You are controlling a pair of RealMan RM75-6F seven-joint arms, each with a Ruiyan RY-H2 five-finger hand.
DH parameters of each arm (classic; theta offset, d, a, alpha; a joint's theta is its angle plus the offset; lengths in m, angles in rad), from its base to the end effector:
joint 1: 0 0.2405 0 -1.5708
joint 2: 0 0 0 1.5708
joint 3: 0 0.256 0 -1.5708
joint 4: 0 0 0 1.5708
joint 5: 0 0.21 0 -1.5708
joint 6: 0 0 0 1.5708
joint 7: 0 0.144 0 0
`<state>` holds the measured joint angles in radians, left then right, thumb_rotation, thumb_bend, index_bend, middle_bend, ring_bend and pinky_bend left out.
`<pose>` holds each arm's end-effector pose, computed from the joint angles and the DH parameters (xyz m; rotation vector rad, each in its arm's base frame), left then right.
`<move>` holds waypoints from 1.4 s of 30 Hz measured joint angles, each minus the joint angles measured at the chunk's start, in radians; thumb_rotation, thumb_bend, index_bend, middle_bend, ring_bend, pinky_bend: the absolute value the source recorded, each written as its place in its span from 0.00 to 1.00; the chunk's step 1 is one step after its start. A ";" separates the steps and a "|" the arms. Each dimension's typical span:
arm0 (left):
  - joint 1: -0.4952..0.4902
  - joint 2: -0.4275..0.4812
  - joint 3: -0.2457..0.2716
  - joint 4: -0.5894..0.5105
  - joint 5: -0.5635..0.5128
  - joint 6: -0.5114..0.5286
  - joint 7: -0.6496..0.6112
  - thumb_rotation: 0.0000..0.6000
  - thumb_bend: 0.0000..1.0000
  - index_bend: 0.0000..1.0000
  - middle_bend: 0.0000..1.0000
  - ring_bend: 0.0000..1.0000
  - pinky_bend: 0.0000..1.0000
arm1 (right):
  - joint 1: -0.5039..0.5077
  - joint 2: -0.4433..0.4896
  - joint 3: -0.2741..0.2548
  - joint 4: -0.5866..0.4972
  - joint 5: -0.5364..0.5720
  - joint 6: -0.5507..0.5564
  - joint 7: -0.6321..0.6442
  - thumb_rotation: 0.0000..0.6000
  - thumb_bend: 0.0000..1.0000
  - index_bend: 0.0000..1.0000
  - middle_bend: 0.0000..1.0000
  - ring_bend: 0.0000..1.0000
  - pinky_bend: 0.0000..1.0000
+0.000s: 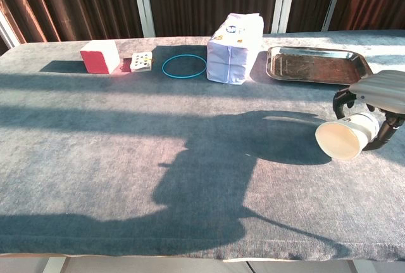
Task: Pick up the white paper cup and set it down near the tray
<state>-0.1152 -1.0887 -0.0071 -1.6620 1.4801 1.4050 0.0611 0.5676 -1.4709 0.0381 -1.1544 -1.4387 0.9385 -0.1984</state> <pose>-0.3087 0.1798 0.1489 -1.4707 -0.9499 -0.8108 -0.2812 -0.3277 0.0215 1.9509 -0.6841 0.5893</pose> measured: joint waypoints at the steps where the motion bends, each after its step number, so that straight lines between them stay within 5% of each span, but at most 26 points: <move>1: 0.000 0.000 0.000 0.000 0.000 0.000 0.000 1.00 0.41 0.19 0.09 0.03 0.38 | -0.001 -0.008 -0.004 0.017 -0.016 0.017 0.013 1.00 0.21 0.68 0.46 0.43 0.63; 12: -0.001 0.002 0.001 -0.005 -0.004 -0.005 0.002 1.00 0.41 0.19 0.09 0.03 0.38 | -0.025 -0.055 -0.014 0.123 -0.117 0.215 -0.076 1.00 0.27 0.76 0.50 0.47 0.65; 22: -0.002 0.003 0.002 -0.010 -0.006 -0.009 0.010 1.00 0.41 0.19 0.09 0.03 0.38 | -0.014 -0.043 -0.032 0.140 -0.302 0.384 -0.667 1.00 0.28 0.72 0.50 0.45 0.63; 31: -0.004 0.004 0.001 -0.011 -0.014 -0.017 0.011 1.00 0.41 0.19 0.09 0.03 0.38 | 0.022 0.025 -0.026 0.014 -0.346 0.254 -1.156 1.00 0.28 0.68 0.50 0.41 0.57; 42: -0.002 0.008 0.000 -0.011 -0.014 -0.013 0.000 1.00 0.41 0.19 0.09 0.03 0.38 | 0.035 -0.013 -0.017 -0.009 -0.285 0.116 -1.271 1.00 0.28 0.60 0.47 0.32 0.51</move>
<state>-0.1168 -1.0807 -0.0066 -1.6732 1.4661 1.3922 0.0607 0.6024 -1.4837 0.0212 -1.1631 -1.7241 1.0544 -1.4692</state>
